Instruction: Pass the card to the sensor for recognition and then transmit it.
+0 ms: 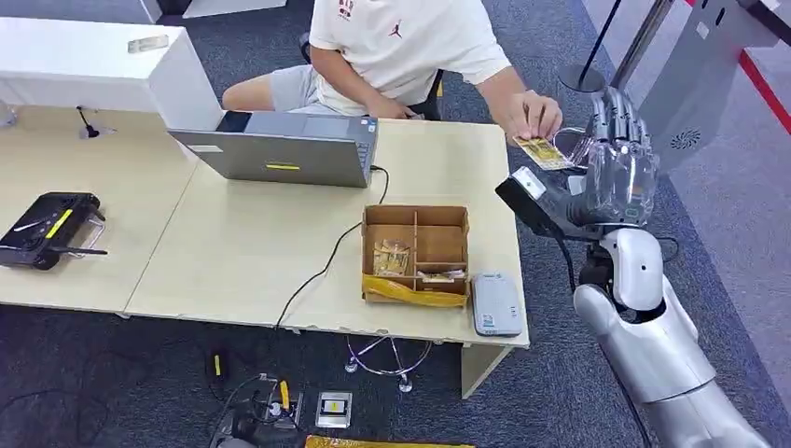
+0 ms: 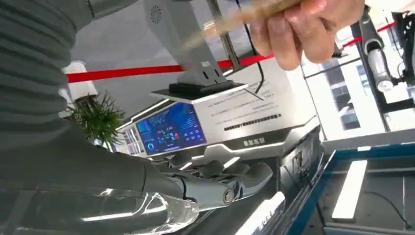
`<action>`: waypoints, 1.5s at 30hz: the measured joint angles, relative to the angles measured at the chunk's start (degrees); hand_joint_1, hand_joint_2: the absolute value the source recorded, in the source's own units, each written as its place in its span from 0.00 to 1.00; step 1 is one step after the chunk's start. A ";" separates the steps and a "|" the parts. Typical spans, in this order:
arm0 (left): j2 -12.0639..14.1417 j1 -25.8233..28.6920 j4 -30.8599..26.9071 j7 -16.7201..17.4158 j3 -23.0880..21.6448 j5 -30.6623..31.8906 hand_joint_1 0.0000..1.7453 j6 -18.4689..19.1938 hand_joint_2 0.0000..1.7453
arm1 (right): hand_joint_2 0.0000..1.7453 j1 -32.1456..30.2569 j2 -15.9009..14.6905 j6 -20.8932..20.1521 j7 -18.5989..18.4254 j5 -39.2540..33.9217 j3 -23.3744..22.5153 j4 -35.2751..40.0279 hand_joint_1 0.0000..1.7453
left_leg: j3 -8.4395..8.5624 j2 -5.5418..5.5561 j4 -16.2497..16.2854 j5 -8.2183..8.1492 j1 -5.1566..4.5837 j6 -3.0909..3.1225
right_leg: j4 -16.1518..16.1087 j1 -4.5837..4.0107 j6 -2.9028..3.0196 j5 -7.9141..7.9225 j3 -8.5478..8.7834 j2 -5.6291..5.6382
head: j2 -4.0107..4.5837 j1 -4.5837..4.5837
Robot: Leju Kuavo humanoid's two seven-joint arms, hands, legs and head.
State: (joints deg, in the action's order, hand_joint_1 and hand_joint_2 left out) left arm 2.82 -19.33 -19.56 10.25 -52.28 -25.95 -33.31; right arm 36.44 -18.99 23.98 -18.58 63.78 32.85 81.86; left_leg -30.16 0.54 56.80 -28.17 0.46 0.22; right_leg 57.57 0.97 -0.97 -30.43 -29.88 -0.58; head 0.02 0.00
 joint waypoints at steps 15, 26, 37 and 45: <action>0.68 0.57 -1.62 -1.07 3.78 0.88 0.00 -1.55 0.00 | 1.00 3.22 0.00 0.24 -1.05 -1.68 6.19 -4.77 1.00 | -0.03 -0.02 0.01 0.00 0.01 0.00 | 0.00 0.00 0.00 0.00 -0.05 0.01 | 0.00 0.00; 1.07 2.42 -1.75 -1.42 9.27 2.06 0.00 -1.77 0.00 | 1.00 3.61 -0.02 0.07 -1.40 -3.15 8.72 -5.84 1.00 | -0.05 -0.03 0.00 0.00 0.01 0.00 | 0.00 0.00 0.00 0.00 -0.07 -0.01 | 0.00 0.00; 1.27 2.40 -1.77 -1.40 11.59 2.89 0.00 -0.94 0.00 | 1.00 4.26 -0.07 -0.77 -1.03 -4.00 10.52 -5.84 1.00 | -0.04 -0.04 0.01 0.00 0.01 0.00 | 0.00 0.00 0.00 0.00 -0.08 0.01 | 0.00 0.00; 1.38 2.58 -1.90 -1.40 12.61 3.37 0.00 -1.23 0.00 | 1.00 3.76 -0.13 -1.47 -1.38 -5.44 10.84 -5.84 1.00 | -0.04 -0.04 0.01 0.00 0.01 0.00 | 0.00 0.00 0.00 0.00 -0.08 0.01 | 0.00 0.00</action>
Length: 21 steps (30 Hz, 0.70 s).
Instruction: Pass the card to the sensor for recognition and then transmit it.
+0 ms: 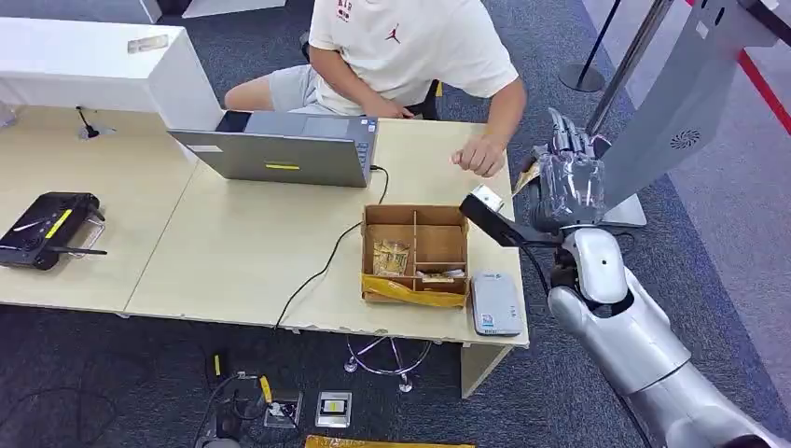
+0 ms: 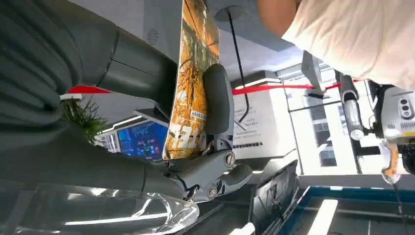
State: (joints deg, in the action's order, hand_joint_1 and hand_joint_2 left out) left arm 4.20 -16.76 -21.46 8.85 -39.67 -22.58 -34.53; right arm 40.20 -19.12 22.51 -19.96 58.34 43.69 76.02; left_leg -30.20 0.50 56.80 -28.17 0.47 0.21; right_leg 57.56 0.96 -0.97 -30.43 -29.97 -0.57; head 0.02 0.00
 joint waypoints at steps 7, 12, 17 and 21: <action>0.00 0.24 -0.04 0.00 1.09 0.11 0.00 -0.41 0.00 | 1.00 -1.06 -0.24 -0.44 -0.09 -2.82 0.74 0.00 1.00 | 0.00 0.00 0.00 0.00 0.00 0.00 | 0.00 0.00 0.00 0.00 0.00 -0.01 | 0.00 0.00; 0.00 0.86 -0.17 -0.02 2.16 -0.24 0.00 -0.72 0.00 | 1.00 -3.26 -0.96 -1.53 0.35 -7.50 0.98 0.00 1.00 | 0.00 0.00 0.00 0.00 0.00 0.00 | -0.01 0.00 0.00 0.00 -0.01 0.00 | 0.00 0.02; 0.00 1.51 -0.61 -0.59 3.26 -1.25 0.00 -1.20 0.00 | 1.00 -5.70 -1.84 -2.60 0.74 -11.13 1.44 -0.42 1.00 | 0.00 0.00 0.00 0.00 0.00 0.00 | -0.02 0.00 0.00 0.00 -0.01 0.00 | 0.00 0.02; 0.02 1.78 -0.61 -1.05 3.74 -1.44 0.00 -1.62 0.00 | 1.00 -8.24 -2.58 -1.90 1.05 -13.57 1.64 -1.42 1.00 | -0.01 0.00 0.00 0.00 0.00 0.00 | -0.01 0.00 0.00 0.00 -0.01 0.00 | 0.00 0.00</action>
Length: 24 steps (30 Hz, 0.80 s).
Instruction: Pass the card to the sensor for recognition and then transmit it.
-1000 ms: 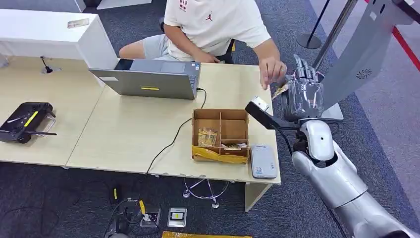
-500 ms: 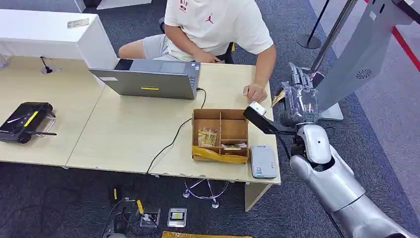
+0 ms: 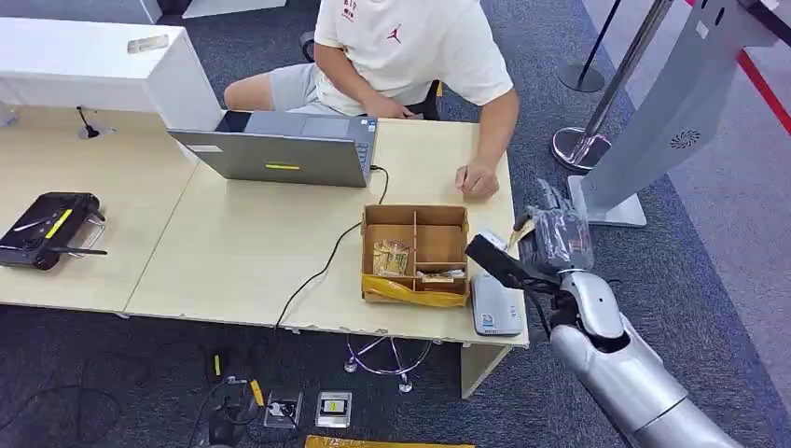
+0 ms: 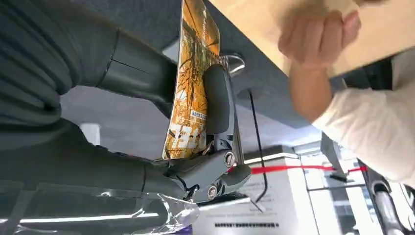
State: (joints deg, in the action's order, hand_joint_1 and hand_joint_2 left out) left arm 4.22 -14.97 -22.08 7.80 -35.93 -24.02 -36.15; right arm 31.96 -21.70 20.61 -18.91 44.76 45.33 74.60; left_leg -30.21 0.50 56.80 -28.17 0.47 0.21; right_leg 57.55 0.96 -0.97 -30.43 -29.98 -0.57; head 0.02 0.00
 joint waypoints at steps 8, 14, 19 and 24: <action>0.02 0.06 0.00 -0.83 1.01 -0.66 0.00 -0.40 0.00 | 1.00 -1.67 -0.59 0.05 -0.02 -1.25 0.66 -1.42 1.00 | 0.01 -0.01 0.00 0.00 0.00 0.00 | 0.00 0.00 0.00 0.00 0.00 0.01 | 0.00 0.00; 0.04 0.15 0.00 -1.86 1.40 -1.07 0.00 -0.53 0.00 | 1.00 -2.97 -0.63 1.16 -0.13 -2.38 1.35 -2.47 1.00 | 0.00 -0.01 0.00 0.00 0.00 0.00 | 0.00 0.00 0.00 0.00 -0.01 0.05 | 0.00 0.00; 0.09 0.56 0.00 -2.49 2.34 -1.86 0.00 -0.50 0.00 | 1.00 -3.36 -0.61 1.18 -0.13 -2.75 2.12 -3.30 1.00 | 0.00 -0.02 0.00 0.00 0.00 0.00 | 0.00 0.00 0.00 0.00 -0.01 0.05 | 0.00 0.00; 0.24 1.30 -0.31 -2.99 2.73 -2.43 0.00 -0.50 0.00 | 1.00 -3.92 -0.61 0.98 -0.35 -3.15 2.88 -3.87 1.00 | 0.00 -0.02 0.00 0.00 0.00 0.00 | 0.00 0.00 0.00 0.00 -0.01 0.05 | 0.00 0.00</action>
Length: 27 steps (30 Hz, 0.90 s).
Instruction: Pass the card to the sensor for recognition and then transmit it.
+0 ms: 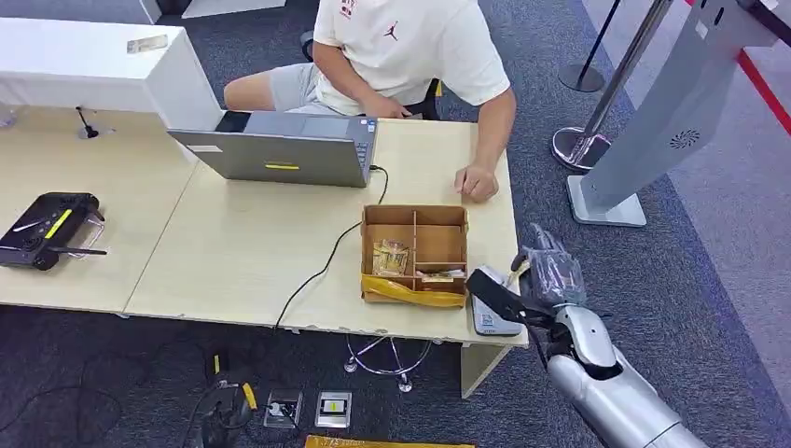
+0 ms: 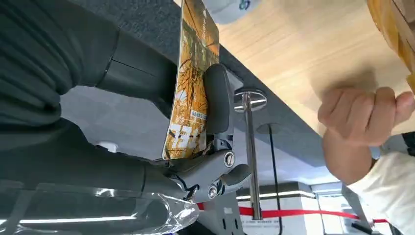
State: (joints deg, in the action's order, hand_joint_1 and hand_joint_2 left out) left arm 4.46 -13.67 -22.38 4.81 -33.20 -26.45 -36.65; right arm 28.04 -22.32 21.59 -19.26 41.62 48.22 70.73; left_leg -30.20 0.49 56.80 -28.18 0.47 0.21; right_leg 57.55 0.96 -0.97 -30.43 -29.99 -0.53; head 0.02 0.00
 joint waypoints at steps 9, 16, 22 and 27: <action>0.24 0.09 -0.50 -0.18 0.11 -0.24 0.00 -0.13 0.00 | 1.00 -0.68 0.02 -0.59 -0.11 -0.39 1.14 -0.87 1.00 | 0.00 0.00 0.00 0.00 0.00 0.00 | 0.00 0.00 0.00 0.00 0.00 -0.01 | 0.00 0.00; 0.44 0.09 -0.68 -0.24 0.09 -0.50 0.00 -0.02 0.00 | 1.00 -1.08 0.44 -1.20 1.36 -1.90 1.71 -1.68 1.00 | -0.01 0.00 0.00 0.00 0.00 0.00 | 0.01 0.00 0.00 0.00 0.01 -0.01 | 0.00 0.00; 0.68 0.09 -0.88 -0.24 0.07 -0.46 0.00 -0.02 0.00 | 1.00 -1.04 1.27 -0.50 2.12 -2.80 2.19 -2.91 1.00 | 0.00 0.00 -0.01 0.00 0.01 0.00 | 0.01 -0.01 0.00 0.00 0.02 0.00 | 0.00 -0.02; 0.79 0.10 -1.03 -0.24 0.07 -0.46 0.00 0.02 0.00 | 1.00 -1.04 1.90 -0.39 2.38 -3.06 2.67 -3.85 1.00 | 0.02 0.00 0.00 0.00 0.01 0.00 | 0.01 -0.01 0.00 0.00 0.02 0.00 | 0.00 0.00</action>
State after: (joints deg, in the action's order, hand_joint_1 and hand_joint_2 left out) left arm 5.25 -13.57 -23.41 4.57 -33.14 -26.91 -36.63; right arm 26.99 -20.42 21.20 -16.87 38.56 50.88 66.88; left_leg -30.19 0.48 56.80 -28.17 0.48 0.21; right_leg 57.55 0.95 -0.97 -30.42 -29.97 -0.52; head 0.02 0.00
